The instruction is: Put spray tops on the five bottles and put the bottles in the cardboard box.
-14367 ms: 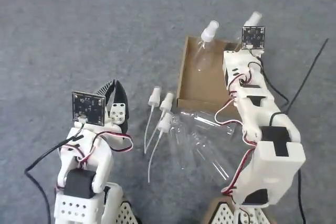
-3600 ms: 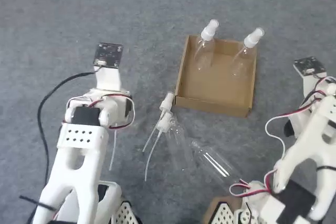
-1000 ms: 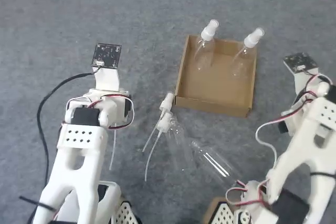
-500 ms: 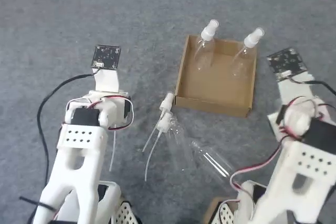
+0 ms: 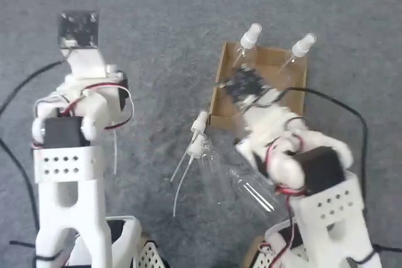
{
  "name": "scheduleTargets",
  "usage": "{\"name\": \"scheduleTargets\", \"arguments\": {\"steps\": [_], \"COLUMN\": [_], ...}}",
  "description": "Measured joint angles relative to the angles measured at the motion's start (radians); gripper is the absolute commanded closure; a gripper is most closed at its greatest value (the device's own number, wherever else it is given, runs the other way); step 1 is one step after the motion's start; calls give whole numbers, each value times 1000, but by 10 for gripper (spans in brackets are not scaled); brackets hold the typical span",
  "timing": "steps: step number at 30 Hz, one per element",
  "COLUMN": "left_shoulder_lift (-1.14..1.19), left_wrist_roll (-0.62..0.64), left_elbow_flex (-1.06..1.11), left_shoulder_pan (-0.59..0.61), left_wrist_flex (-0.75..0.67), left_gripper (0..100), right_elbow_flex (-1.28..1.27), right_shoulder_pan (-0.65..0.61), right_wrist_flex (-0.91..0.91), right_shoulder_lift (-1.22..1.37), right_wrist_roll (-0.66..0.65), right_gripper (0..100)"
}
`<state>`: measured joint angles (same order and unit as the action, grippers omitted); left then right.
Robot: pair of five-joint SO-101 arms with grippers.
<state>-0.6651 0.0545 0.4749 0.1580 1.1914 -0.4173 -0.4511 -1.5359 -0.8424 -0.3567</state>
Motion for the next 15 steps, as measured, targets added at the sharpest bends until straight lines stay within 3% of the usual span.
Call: {"name": "scheduleTargets", "arguments": {"steps": [4,15], "left_shoulder_lift": [-34,-359], "left_wrist_roll": [46,164], "left_elbow_flex": [-84,-52], "left_shoulder_pan": [-3,-2], "left_wrist_flex": [37,35], "left_gripper": [990,990], "right_elbow_flex": [-89,-328], "right_shoulder_pan": [-106,-209], "right_wrist_flex": [123,486], "right_shoulder_lift": [0,0], "right_wrist_roll": [23,26], "right_gripper": [993,993]}}
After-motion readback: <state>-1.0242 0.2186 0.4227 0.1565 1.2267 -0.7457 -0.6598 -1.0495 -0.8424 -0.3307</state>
